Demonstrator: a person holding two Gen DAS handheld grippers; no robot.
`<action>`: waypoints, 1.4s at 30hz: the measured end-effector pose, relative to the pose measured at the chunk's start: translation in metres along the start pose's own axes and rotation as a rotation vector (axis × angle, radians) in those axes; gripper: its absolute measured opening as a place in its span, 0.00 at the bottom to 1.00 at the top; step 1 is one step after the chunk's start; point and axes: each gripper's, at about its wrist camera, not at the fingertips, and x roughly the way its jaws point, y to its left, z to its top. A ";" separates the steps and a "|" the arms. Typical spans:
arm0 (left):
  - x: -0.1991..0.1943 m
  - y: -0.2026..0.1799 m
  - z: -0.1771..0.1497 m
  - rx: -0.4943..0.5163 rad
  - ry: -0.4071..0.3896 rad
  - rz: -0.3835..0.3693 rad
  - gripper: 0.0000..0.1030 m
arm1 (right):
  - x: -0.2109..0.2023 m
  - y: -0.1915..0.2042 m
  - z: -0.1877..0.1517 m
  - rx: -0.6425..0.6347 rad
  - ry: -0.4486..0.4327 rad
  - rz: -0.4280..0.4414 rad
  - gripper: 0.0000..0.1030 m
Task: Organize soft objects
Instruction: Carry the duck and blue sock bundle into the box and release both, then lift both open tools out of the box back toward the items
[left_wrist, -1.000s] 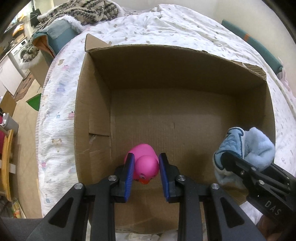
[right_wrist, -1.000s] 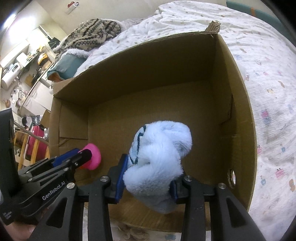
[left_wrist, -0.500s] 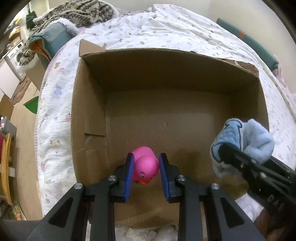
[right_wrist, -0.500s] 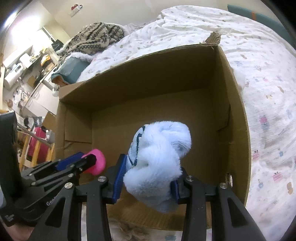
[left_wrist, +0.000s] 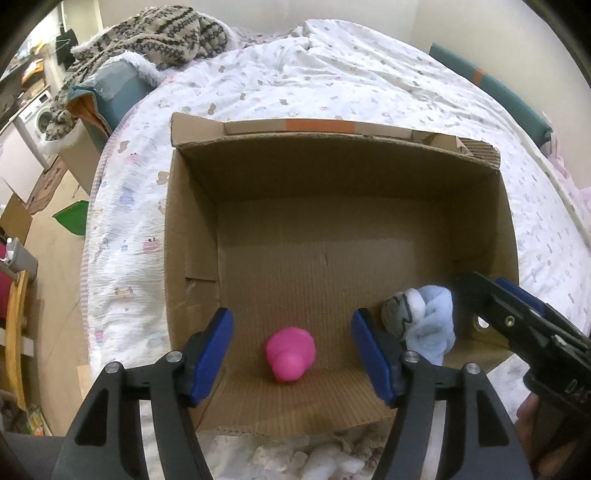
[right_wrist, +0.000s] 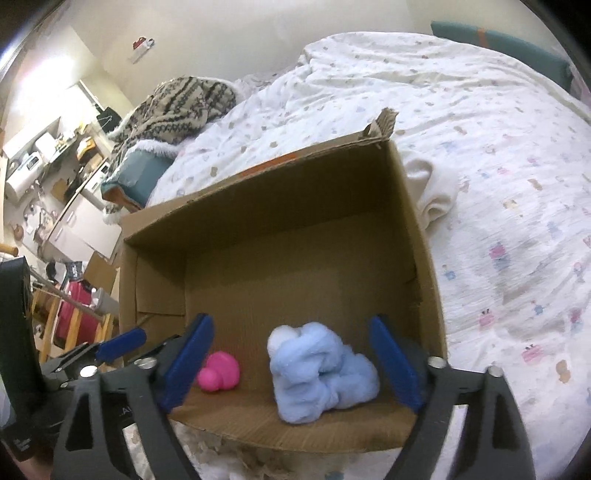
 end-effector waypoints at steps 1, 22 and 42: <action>-0.004 -0.004 -0.001 0.001 -0.003 0.003 0.62 | -0.002 0.000 0.000 0.001 -0.003 0.006 0.92; -0.041 0.024 -0.021 -0.038 -0.044 0.002 0.62 | -0.028 0.001 -0.024 -0.007 -0.002 -0.012 0.92; -0.073 0.053 -0.070 -0.104 -0.077 0.000 0.62 | -0.053 0.014 -0.069 -0.035 0.032 -0.056 0.92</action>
